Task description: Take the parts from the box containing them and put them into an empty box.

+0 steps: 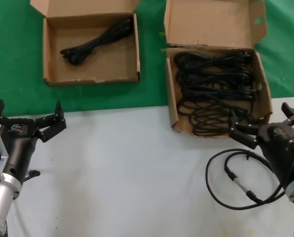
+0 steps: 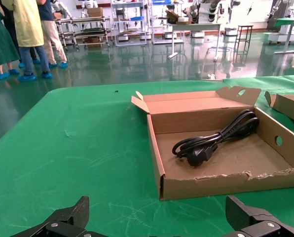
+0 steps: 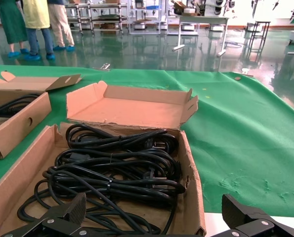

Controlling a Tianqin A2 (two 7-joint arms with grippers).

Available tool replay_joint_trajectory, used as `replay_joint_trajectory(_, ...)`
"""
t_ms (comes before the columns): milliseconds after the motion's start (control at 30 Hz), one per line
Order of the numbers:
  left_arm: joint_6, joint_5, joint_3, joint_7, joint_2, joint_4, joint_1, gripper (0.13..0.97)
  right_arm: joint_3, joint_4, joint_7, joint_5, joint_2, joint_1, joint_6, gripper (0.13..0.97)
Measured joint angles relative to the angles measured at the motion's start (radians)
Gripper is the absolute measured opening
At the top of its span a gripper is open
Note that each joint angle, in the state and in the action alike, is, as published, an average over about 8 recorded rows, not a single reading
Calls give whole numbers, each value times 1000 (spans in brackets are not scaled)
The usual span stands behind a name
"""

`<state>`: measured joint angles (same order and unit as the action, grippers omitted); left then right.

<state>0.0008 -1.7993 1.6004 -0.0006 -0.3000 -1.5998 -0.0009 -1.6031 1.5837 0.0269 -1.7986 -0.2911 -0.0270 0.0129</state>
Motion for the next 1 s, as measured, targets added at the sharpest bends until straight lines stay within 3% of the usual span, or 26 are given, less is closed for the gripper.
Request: replay_joint_trajectory(1000,0,0,0,0,0,0,0,966,0,0,0,0,0,0,0,966)
